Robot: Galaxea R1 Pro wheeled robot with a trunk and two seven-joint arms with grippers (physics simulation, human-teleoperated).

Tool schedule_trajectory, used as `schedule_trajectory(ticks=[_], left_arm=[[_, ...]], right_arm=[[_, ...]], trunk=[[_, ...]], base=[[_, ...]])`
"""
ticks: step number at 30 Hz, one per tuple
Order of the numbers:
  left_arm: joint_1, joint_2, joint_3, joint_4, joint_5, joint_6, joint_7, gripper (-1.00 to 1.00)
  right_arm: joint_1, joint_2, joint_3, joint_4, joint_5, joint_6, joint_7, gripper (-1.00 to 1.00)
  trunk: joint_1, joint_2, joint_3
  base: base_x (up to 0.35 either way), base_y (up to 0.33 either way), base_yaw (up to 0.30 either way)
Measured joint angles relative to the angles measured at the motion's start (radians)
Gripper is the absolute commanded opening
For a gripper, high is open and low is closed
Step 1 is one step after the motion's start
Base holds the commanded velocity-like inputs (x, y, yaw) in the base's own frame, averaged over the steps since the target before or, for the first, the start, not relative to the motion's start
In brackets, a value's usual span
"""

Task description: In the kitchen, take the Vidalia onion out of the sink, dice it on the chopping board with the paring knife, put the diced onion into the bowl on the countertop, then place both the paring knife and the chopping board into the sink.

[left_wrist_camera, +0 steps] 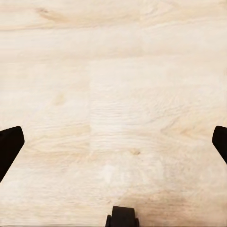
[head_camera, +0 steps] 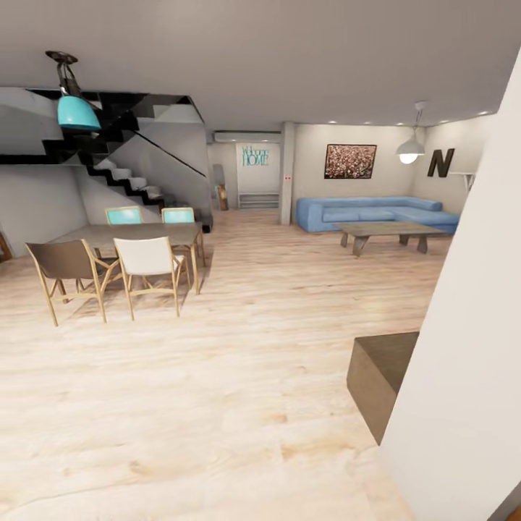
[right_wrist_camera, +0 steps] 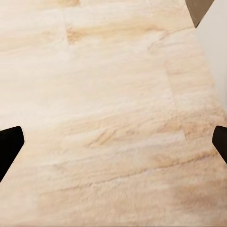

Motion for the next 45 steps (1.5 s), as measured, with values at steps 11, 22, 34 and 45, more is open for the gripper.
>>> schedule_trajectory(ticks=[11, 22, 34, 45], left_arm=[[0.0, 0.0, 0.0, -0.001, 0.0, 0.0, 0.0, 1.0], [0.0, 0.0, 0.0, 0.0, 0.0, 0.0, 0.0, 1.0], [0.0, 0.0, 0.0, -0.001, 0.0, -0.001, 0.0, 1.0], [0.0, 0.001, 0.0, -0.002, 0.0, -0.001, 0.0, 1.0]], right_arm=[[0.0, 0.0, 0.0, 0.0, 0.0, 0.0, 0.0, 1.0], [0.0, 0.0, -0.001, 0.0, 0.0, 0.0, 0.0, 1.0], [0.0, 0.0, -0.001, 0.0, 0.0, -0.001, 0.0, 1.0], [0.0, 0.0, -0.001, 0.0, 0.0, -0.001, 0.0, 1.0]], trunk=[[0.0, 0.0, 0.0], [0.0, 0.0, 0.0], [0.0, 0.0, 0.0], [0.0, 0.0, 0.0]], base=[[0.0, 0.0, 0.273], [0.0, 0.0, 0.273], [0.0, 0.0, 0.273], [0.062, 0.0, 0.273]])
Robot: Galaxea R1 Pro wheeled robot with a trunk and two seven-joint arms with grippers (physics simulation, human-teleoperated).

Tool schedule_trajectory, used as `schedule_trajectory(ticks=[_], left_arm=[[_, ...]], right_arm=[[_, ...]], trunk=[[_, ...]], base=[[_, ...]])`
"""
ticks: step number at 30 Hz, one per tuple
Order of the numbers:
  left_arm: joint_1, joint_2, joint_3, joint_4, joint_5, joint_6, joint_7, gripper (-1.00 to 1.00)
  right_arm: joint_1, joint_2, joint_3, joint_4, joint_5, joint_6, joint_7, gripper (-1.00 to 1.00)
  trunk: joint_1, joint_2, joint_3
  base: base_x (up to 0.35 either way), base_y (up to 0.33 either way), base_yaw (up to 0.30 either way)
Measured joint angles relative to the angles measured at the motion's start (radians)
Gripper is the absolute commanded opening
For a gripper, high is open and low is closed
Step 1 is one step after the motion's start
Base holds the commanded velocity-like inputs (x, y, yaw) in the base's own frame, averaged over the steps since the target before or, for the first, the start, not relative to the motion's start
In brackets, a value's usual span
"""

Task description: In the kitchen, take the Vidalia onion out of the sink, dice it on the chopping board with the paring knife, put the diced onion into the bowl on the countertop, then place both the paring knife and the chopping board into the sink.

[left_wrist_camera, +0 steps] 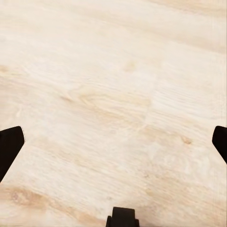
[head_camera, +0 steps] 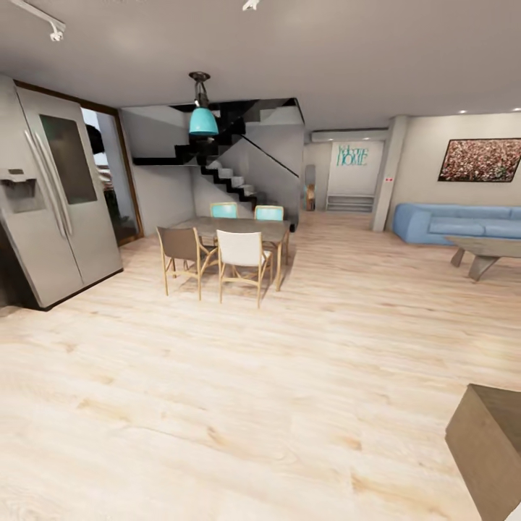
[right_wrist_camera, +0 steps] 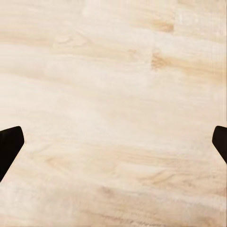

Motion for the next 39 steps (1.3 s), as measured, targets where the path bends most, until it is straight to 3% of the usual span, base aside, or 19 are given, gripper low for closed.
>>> schedule_trajectory(ticks=[39], left_arm=[[0.0, -0.001, 0.0, 0.001, 0.0, 0.0, 0.0, 1.0]], right_arm=[[0.0, 0.0, 0.0, 0.002, 0.0, -0.021, 0.0, 1.0]], trunk=[[0.0, 0.0, 0.0]], base=[[0.003, 0.0, 0.273]])
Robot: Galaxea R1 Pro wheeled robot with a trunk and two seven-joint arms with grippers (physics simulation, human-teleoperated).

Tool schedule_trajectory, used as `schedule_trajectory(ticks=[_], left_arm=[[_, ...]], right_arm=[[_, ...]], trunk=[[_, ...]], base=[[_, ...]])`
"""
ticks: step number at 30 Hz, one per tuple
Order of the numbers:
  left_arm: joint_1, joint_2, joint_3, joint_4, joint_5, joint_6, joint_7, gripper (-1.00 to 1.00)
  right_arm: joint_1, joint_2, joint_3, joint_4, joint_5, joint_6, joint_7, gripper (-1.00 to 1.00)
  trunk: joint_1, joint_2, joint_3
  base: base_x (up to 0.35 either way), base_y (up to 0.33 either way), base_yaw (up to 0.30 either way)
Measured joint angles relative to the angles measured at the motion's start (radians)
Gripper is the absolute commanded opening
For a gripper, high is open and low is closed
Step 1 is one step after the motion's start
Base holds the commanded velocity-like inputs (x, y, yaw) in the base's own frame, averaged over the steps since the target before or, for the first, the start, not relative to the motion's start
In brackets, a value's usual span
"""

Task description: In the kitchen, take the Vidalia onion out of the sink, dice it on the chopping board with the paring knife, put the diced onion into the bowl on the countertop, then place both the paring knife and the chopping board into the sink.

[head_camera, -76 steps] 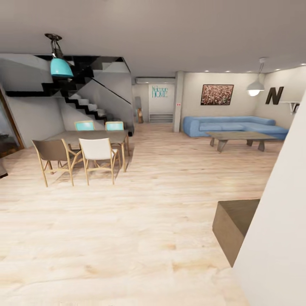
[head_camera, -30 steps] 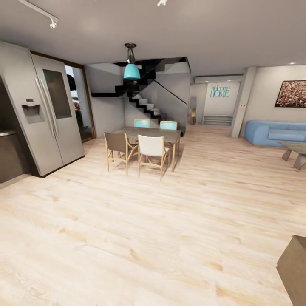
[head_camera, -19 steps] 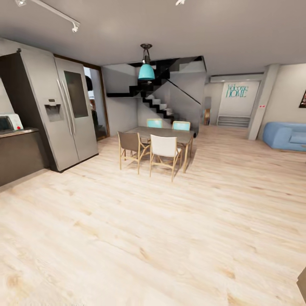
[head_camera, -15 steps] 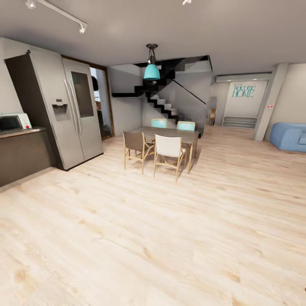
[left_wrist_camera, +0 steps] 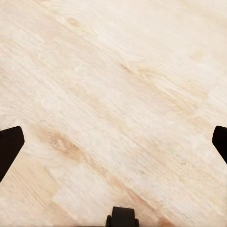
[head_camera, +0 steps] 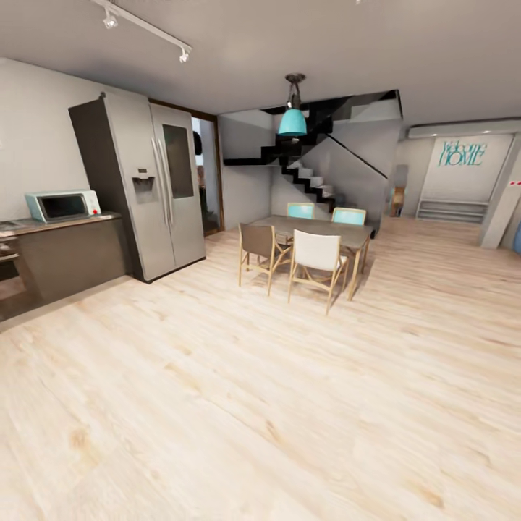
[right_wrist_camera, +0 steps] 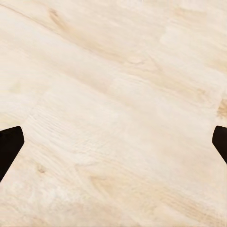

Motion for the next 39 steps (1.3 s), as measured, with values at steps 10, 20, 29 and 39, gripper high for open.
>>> schedule_trajectory(ticks=[10, 20, 29, 39], left_arm=[[0.0, 0.0, 0.0, 0.0, 0.0, 0.0, 0.0, 1.0], [0.0, 0.0, 0.0, 0.001, 0.0, -0.019, 0.001, 1.0], [0.0, 0.0, 0.0, 0.001, 0.0, -0.029, 0.001, 1.0], [0.0, 0.0, 0.0, 0.001, 0.0, -0.03, 0.001, 1.0]], right_arm=[[0.0, 0.0, 0.0, 0.0, 0.0, 0.0, 0.0, 1.0], [0.0, -0.001, -0.001, 0.0, 0.0, -0.001, 0.0, 1.0], [0.0, -0.002, 0.0, 0.0, 0.0, -0.001, 0.0, 1.0], [0.0, -0.001, 0.0, 0.0, 0.0, -0.001, 0.0, 1.0]], trunk=[[0.0, 0.0, 0.0], [0.0, 0.0, 0.0], [0.0, 0.0, 0.0], [0.0, 0.0, 0.0]], base=[[0.0, 0.0, 0.274], [0.0, 0.0, 0.274], [0.0, 0.0, 0.274], [0.067, -0.081, 0.274]])
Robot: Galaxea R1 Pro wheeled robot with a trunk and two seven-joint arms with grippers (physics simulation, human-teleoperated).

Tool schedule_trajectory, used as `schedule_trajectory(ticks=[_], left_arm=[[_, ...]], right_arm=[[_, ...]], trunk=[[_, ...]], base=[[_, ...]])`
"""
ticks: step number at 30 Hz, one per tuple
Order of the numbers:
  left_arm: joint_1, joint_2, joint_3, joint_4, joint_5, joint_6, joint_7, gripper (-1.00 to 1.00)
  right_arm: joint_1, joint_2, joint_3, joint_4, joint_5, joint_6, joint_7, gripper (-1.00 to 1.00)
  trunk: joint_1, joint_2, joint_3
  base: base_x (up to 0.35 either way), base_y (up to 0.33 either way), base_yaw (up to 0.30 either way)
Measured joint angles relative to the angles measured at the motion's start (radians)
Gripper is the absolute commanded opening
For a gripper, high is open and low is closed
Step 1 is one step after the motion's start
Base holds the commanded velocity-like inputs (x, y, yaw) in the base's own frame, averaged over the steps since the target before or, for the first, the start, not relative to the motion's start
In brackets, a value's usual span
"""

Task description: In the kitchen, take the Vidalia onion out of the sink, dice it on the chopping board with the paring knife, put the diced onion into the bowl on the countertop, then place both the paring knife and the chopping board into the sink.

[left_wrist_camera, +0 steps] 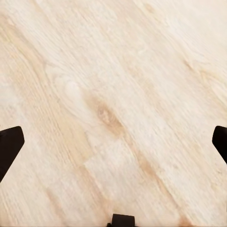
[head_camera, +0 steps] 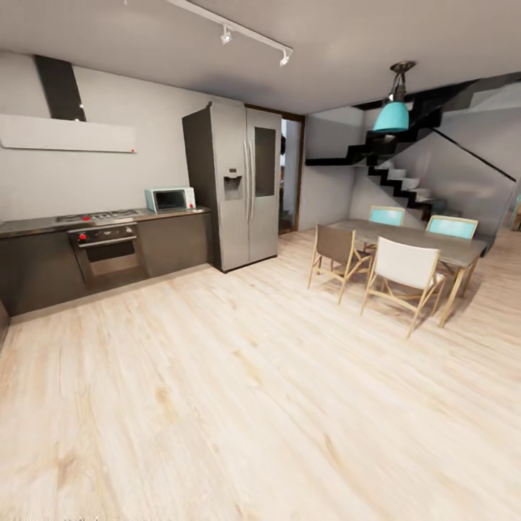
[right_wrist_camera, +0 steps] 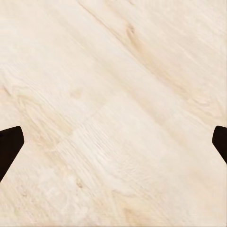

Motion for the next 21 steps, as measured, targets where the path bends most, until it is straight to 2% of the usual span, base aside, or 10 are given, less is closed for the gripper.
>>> schedule_trajectory(ticks=[21], left_arm=[[0.0, 0.0, 0.0, 0.0, 0.0, 0.0, 0.0, 1.0]], right_arm=[[0.0, 0.001, 0.002, 0.0, 0.0, 0.0, 0.0, 1.0]], trunk=[[0.0, 0.0, 0.0]], base=[[0.212, -0.219, 0.274]])
